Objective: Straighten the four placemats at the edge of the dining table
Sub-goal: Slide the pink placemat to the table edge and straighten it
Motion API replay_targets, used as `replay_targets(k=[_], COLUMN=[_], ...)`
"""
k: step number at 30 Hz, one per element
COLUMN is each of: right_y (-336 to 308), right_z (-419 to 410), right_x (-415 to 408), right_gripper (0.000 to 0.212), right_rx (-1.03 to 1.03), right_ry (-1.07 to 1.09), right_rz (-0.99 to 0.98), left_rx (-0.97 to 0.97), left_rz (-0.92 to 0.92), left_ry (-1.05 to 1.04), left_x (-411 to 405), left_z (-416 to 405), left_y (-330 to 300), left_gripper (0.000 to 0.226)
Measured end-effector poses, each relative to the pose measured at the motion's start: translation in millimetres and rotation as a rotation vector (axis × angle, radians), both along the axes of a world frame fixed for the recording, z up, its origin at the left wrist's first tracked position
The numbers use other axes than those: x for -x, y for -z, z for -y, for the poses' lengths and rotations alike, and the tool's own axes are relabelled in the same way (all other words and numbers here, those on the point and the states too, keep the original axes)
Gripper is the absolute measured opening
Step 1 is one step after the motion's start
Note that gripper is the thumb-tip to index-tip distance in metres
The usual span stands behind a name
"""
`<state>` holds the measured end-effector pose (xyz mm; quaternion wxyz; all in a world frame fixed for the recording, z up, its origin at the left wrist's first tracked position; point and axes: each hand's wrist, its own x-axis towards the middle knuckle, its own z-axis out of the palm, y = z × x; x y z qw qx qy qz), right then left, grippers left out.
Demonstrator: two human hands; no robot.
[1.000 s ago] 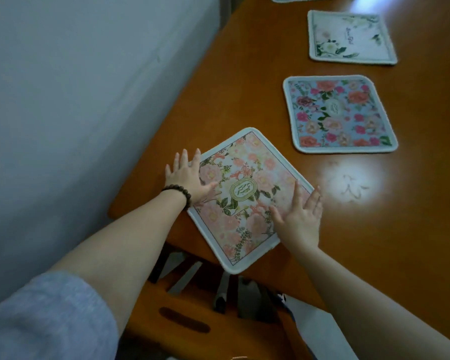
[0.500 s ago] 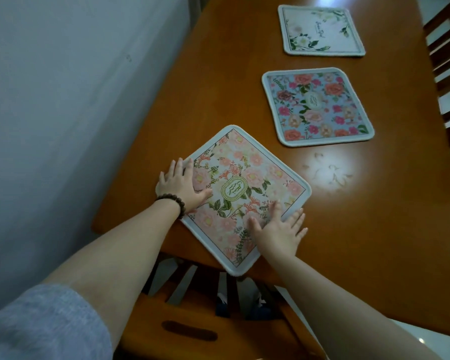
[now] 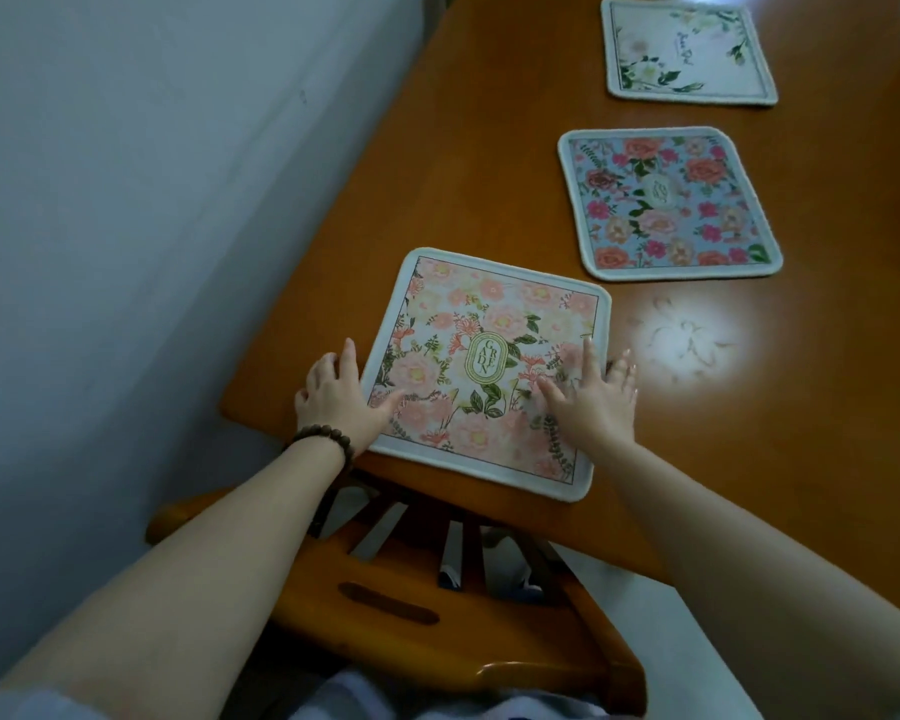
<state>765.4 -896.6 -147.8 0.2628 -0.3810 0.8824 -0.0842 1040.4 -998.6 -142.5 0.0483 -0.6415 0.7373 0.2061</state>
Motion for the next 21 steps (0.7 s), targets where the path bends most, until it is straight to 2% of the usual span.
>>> replay_targets(k=[4, 11, 21], right_y=[1, 4, -3], right_z=[-45, -65, -51], right_x=[-29, -79, -83], right_gripper=[0.105, 0.110, 0.135], right_rx=[-0.030, -0.117, -0.107], right_ry=[0.067, -0.061, -0.063], right_rz=[0.010, 0.009, 0.057], left_rx=[-0.082, -0.202, -0.263], left_rz=[0.039, 0.220, 0.321], left_ry=[0.125, 0.411, 0.391], left_x=[-10, -12, -34], left_z=[10, -2, 32], left_y=[-1, 10, -3], left_gripper=[0.116, 0.139, 0.152])
